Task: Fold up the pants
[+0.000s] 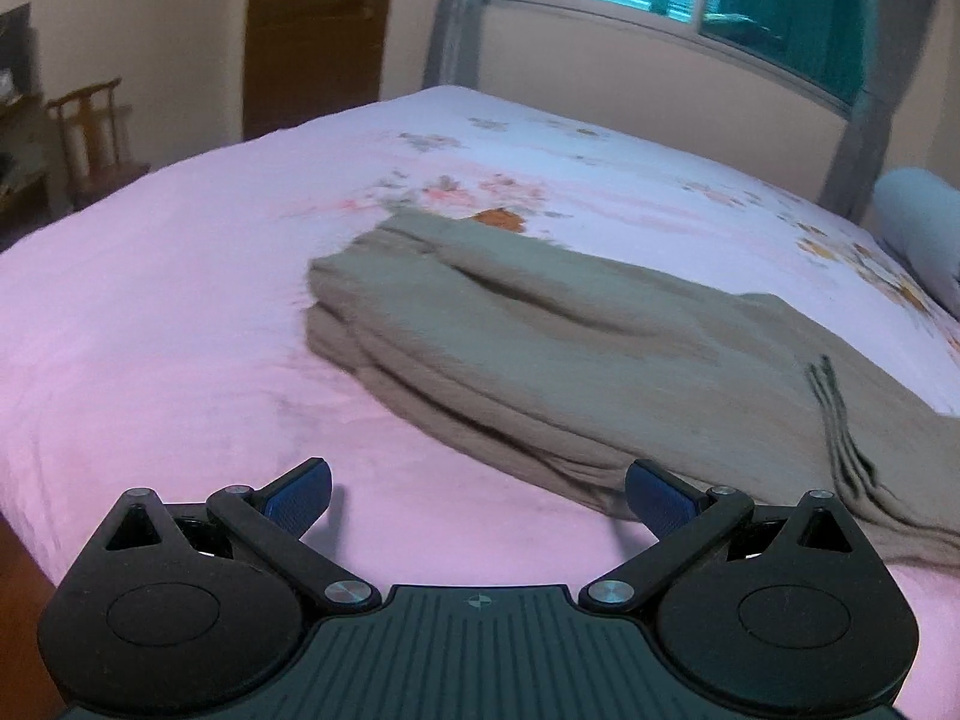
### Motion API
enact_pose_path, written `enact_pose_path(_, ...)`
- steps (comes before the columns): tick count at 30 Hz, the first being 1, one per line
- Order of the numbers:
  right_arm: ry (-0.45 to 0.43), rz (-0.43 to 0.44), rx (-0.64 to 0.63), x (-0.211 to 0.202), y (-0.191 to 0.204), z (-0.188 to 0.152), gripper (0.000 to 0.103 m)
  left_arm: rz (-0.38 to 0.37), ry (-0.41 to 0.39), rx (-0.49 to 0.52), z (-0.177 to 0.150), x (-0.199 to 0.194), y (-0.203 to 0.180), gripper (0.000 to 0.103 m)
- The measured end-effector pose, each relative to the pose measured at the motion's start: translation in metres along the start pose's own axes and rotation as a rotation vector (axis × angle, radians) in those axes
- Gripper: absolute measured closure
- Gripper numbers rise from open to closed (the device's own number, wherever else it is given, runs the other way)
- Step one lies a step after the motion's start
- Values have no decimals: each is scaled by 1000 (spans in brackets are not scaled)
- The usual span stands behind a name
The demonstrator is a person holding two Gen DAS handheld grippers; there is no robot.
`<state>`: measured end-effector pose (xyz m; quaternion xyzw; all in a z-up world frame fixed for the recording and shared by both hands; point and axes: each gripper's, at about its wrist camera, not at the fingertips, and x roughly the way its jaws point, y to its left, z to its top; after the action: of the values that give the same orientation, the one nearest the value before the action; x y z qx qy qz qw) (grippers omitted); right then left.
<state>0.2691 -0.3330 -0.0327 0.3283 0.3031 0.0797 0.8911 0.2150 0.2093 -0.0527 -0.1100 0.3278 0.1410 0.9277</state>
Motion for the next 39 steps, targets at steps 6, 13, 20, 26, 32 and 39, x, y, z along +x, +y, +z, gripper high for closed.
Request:
enact_pose_path(6,101,-105,-77,62,5,8,90,30,12,-41,3,12,17,0)
enact_pose_path(13,12,-14,-55,16,6,-10,80,-24,-27,-126,14,28,50,0)
enact_pose_path(20,16,38,-95,-12,28,-45,76,-122,-16,-327,29,78,82,0)
enact_pose_path(26,41,48,-73,-3,48,-58,76,-240,3,-545,38,119,104,0)
enact_pose_path(32,45,66,-84,7,66,-59,76,-295,41,-657,48,151,106,0)
enact_pose_path(39,38,43,-52,16,69,-63,76,-257,93,-628,65,179,90,0)
